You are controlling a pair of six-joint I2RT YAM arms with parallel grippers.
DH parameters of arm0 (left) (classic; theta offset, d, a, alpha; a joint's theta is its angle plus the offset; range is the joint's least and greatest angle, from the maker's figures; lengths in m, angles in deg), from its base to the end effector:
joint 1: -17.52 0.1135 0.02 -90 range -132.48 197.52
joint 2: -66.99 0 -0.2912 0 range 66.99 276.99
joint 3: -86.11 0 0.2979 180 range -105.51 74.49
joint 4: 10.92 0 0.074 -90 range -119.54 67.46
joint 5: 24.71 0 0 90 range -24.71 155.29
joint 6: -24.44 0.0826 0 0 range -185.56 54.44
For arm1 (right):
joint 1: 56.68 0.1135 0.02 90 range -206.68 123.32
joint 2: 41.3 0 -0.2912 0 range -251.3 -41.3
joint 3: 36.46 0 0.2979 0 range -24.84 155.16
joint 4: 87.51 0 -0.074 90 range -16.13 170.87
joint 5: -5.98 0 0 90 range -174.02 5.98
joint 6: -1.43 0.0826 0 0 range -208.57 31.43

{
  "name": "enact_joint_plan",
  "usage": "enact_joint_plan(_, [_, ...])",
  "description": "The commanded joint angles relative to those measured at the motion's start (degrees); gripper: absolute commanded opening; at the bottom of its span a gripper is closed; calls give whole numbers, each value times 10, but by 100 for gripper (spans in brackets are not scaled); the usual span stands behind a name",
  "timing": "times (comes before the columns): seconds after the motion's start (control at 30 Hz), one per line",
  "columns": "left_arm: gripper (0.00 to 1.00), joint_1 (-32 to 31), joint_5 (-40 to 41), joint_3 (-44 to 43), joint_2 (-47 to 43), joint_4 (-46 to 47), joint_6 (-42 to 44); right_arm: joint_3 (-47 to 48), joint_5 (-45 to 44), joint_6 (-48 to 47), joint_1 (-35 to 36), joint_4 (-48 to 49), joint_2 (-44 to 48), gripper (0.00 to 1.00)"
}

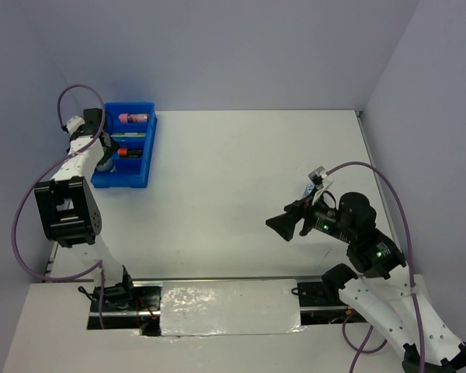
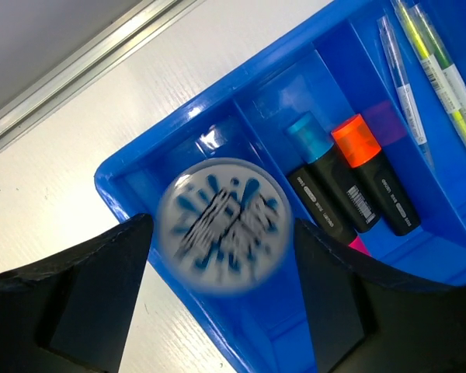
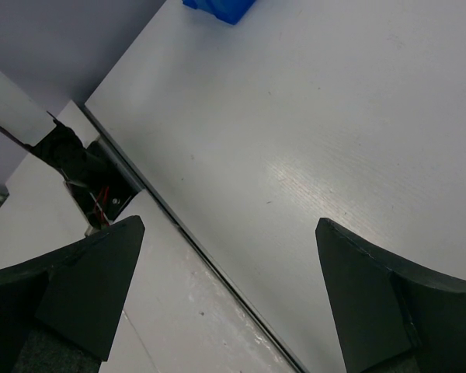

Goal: Sort the stationery into containers
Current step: Place the stationery in the storage box, then pick up the stationery from the center of the board.

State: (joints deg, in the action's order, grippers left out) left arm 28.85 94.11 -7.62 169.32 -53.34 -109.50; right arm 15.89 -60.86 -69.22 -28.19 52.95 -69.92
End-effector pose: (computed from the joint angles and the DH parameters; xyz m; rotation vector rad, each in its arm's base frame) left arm 0.4518 0.1311 0.2397 -1.2717 1.9709 0.3439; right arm 0.1439 0.1151 0.3320 -0.4473 1.8808 0.9436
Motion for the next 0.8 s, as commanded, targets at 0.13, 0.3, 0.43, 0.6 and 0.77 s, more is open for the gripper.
enact_joint_plan(0.13, [99,4,13,-10,-6,14,-13,1,2,-11,-1,15,2,100])
enact_joint_plan(0.3, [99,0,-6,-20,-35,5,-9,4,-24,-11,-1,10,-5,100])
enact_joint_plan(0.43, [99,-41,-20,-65,-91,-19,39,12,-78,-5,-1,-3,-34,100])
enact_joint_plan(0.6, [99,-152,-91,-100,-154,-59,108,26,-216,17,-1,-41,-92,100])
enact_joint_plan(0.77, [99,-326,-188,-20,-212,2,153,22,-321,82,-1,-59,-40,100])
